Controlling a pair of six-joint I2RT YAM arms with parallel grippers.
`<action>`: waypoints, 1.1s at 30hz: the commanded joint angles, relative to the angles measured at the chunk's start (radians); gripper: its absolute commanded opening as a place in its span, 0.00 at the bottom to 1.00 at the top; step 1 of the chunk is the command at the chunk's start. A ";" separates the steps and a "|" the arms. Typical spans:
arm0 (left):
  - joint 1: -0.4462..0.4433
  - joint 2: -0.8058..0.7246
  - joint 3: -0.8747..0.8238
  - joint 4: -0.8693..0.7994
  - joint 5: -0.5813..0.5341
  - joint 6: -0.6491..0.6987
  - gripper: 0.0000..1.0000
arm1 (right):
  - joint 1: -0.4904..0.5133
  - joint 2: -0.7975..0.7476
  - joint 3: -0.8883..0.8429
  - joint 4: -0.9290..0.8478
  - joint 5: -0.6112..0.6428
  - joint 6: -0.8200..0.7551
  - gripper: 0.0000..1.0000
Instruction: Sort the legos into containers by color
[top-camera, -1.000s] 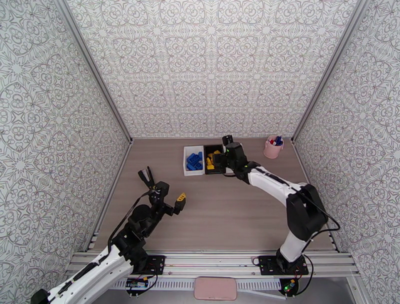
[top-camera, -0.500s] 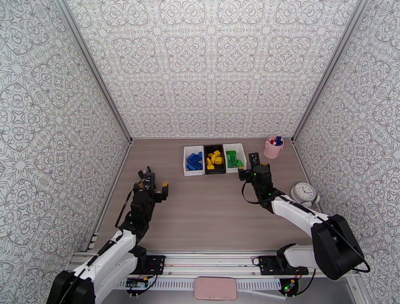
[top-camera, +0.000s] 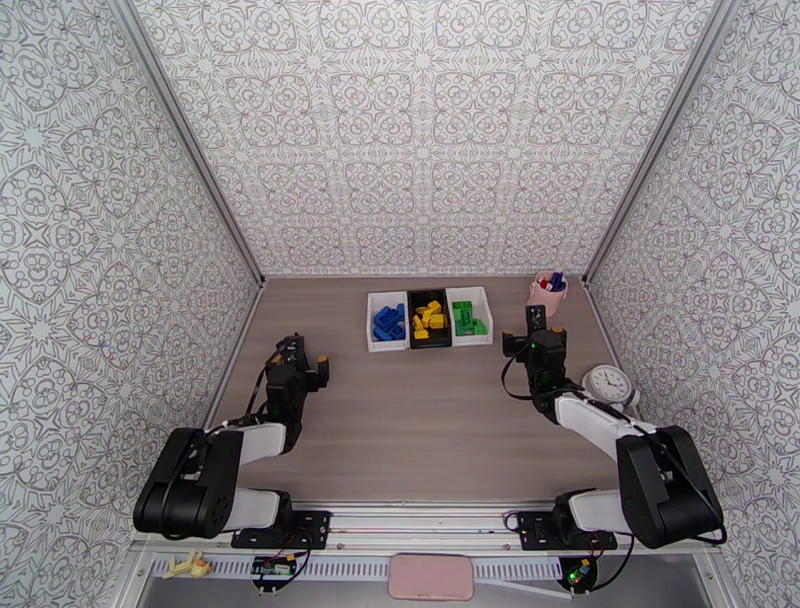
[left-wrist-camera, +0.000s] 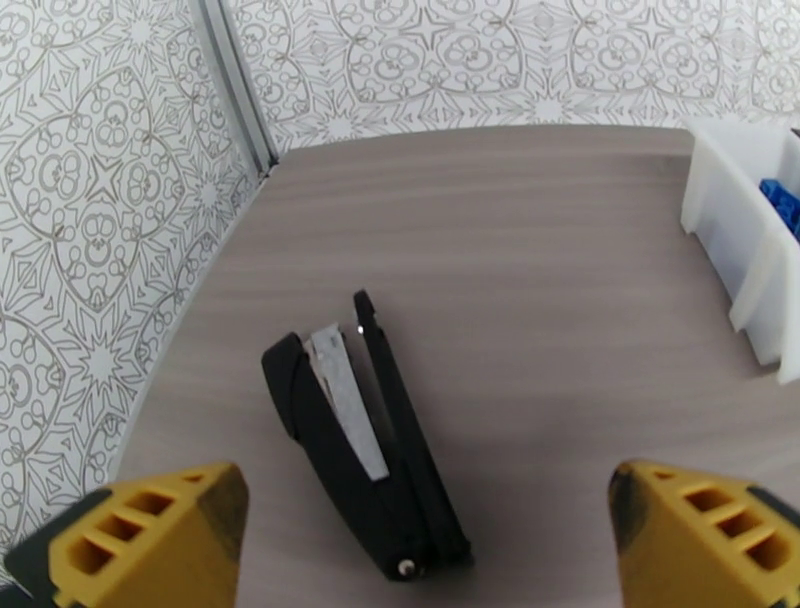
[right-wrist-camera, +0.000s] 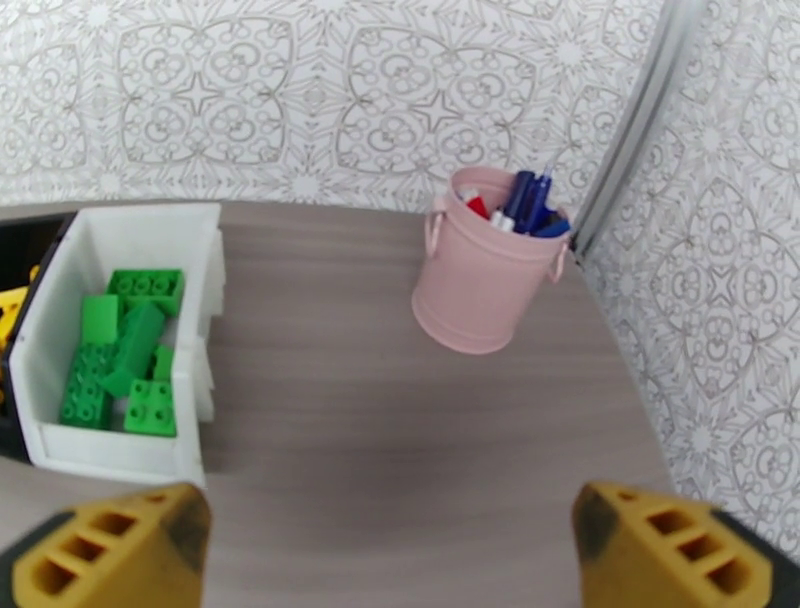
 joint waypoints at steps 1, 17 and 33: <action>0.059 0.028 0.016 0.092 0.069 -0.040 1.00 | -0.047 0.033 -0.084 0.119 -0.050 0.031 0.99; 0.119 0.083 0.090 -0.009 0.198 -0.067 1.00 | -0.153 0.132 -0.172 0.348 -0.265 0.062 0.99; 0.117 0.083 0.094 -0.013 0.196 -0.064 1.00 | -0.152 0.133 -0.170 0.346 -0.265 0.063 1.00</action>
